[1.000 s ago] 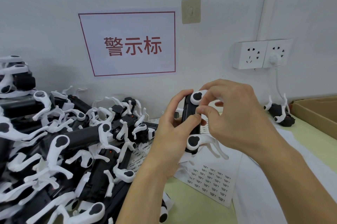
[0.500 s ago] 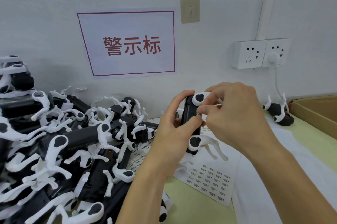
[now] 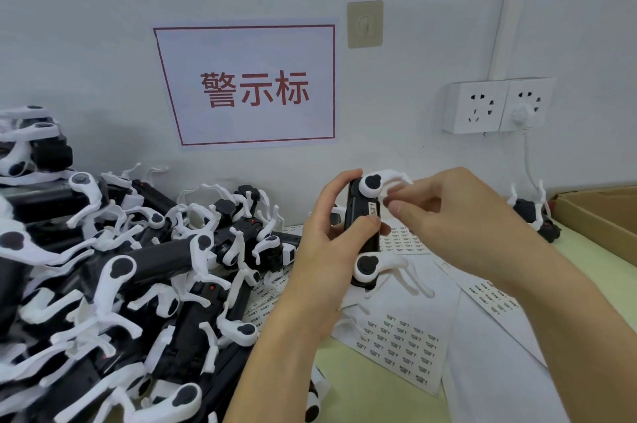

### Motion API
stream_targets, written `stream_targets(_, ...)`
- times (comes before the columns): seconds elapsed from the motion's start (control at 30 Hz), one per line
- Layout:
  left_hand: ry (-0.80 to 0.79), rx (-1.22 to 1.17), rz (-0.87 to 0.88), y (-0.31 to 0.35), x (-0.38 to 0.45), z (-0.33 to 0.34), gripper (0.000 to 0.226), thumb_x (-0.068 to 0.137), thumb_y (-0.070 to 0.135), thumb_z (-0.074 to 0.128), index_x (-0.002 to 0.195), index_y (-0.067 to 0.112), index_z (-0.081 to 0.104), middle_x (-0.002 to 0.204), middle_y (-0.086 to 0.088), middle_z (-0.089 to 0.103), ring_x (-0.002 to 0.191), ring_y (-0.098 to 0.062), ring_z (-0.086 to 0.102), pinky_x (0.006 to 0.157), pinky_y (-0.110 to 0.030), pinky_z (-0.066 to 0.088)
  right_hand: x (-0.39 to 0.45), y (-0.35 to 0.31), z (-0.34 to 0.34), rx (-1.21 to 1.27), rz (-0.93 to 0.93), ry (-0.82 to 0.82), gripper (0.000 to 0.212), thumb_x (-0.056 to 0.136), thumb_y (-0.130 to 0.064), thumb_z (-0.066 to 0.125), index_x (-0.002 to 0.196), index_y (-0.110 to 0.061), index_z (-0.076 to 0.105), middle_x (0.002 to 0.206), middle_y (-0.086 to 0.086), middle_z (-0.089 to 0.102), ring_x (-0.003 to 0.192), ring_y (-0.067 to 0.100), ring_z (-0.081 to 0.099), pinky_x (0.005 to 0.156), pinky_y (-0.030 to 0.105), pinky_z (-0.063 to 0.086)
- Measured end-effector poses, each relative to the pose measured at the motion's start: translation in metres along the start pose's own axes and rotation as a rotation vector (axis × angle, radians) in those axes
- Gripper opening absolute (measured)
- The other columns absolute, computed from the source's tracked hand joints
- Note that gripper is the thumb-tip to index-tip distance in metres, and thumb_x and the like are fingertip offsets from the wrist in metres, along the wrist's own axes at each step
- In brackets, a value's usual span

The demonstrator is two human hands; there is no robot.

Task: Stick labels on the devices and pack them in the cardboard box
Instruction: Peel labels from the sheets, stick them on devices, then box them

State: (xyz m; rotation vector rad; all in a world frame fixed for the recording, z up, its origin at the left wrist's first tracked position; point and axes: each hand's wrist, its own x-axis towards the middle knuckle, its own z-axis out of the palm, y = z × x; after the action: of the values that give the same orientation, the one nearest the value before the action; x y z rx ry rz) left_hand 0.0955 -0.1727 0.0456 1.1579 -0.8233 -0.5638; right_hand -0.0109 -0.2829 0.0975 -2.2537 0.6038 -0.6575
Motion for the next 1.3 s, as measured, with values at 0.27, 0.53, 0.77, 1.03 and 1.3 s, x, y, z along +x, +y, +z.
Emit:
stream_targets(0.27,-0.002,-0.017,0.062,-0.001,0.001,-0.001,0.058,0.072,0.034,0.07,0.126,0.05,0.059,0.109,-0.019,0.07,0.099,-0.03,0.068,0.094,-0.057,0.053,-0.001,-0.004,0.007,0.353,0.02,0.071,0.012,0.084,-0.034,0.077,0.074,-0.028,0.081,0.08,-0.024,0.074,0.083,-0.012,0.065,0.072,0.015,0.042)
stream_targets(0.53,-0.049,-0.028,0.076,-0.004,0.002,-0.005,0.054,0.083,0.019,0.064,0.129,0.046,0.059,0.102,-0.016,0.068,0.085,-0.019,0.068,0.086,-0.052,0.053,0.004,-0.001,0.012,0.504,0.166,0.123,0.009,0.079,-0.016,0.082,0.072,-0.021,0.081,0.087,-0.019,0.075,0.081,-0.009,0.065,0.074,0.019,0.046)
stream_targets(0.77,-0.051,-0.069,0.071,-0.002,0.003,-0.009,0.052,0.084,0.017,0.062,0.129,0.045,0.06,0.11,-0.011,0.072,0.098,-0.023,0.069,0.095,-0.057,0.052,0.001,-0.001,0.005,0.476,0.114,-0.006,0.007,0.081,-0.025,0.079,0.077,-0.03,0.082,0.1,-0.02,0.074,0.1,-0.002,0.066,0.096,0.032,0.049)
stream_targets(1.03,-0.086,-0.153,0.086,-0.002,0.003,-0.012,0.053,0.084,0.016,0.054,0.129,0.043,0.061,0.119,-0.012,0.07,0.091,-0.026,0.063,0.075,-0.04,0.048,0.002,-0.002,0.012,0.506,0.139,0.028,0.014,0.073,-0.019,0.087,0.086,-0.022,0.082,0.09,-0.018,0.075,0.086,0.0,0.071,0.08,0.022,0.05)
stream_targets(1.3,-0.099,-0.185,0.057,-0.001,0.004,-0.011,0.054,0.082,0.011,0.054,0.128,0.038,0.059,0.117,-0.01,0.071,0.081,-0.031,0.066,0.073,-0.042,0.058,0.003,0.0,0.009,0.489,0.113,0.008,0.009,0.079,-0.019,0.081,0.087,-0.023,0.082,0.107,-0.016,0.073,0.098,-0.001,0.068,0.094,0.026,0.049)
